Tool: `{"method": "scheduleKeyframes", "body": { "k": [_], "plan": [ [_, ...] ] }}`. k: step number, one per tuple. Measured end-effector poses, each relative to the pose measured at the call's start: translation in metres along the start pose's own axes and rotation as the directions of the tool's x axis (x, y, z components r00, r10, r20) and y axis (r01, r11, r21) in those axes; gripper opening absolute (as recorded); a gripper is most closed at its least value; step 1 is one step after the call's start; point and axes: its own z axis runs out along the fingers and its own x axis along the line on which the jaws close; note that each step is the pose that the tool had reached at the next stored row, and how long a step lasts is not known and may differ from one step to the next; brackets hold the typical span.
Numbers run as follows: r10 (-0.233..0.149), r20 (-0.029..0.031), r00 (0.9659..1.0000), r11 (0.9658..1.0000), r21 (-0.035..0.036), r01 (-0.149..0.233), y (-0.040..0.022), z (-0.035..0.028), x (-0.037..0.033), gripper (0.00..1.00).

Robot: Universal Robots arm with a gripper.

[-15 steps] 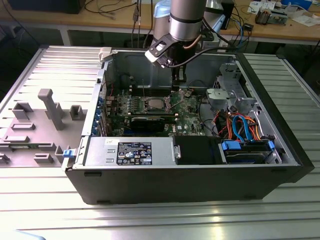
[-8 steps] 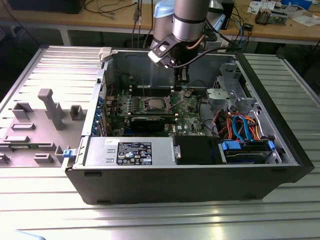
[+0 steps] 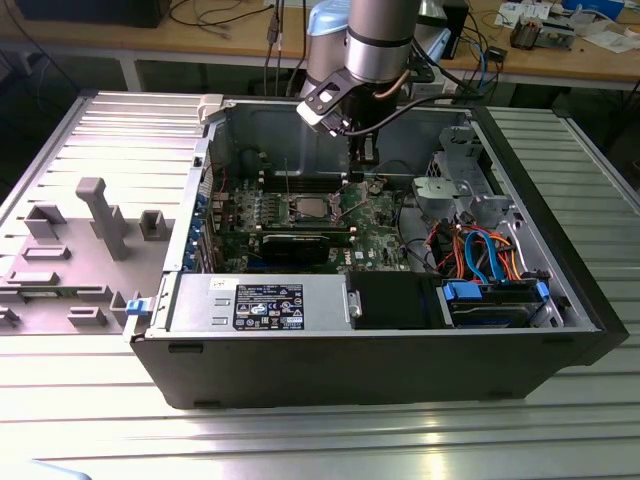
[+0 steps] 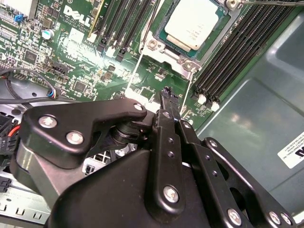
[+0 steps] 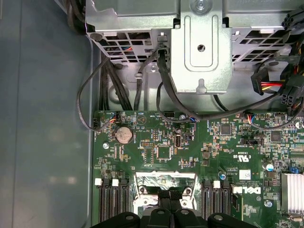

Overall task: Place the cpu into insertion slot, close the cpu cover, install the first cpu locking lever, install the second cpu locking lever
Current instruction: 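Close the cpu cover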

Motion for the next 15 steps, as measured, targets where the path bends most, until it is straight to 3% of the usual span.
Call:
{"method": "scheduleKeyframes", "body": {
  "k": [5, 15],
  "plan": [
    [0.0, 0.0001, 1.0, 1.0, 0.0001, 0.0, 0.0022, 0.0001, -0.0001, 0.11],
    [-0.011, -0.0002, 0.9999, 0.9999, 0.0004, 0.011, 0.0205, 0.0041, -0.0004, 0.11]
  ]
}}
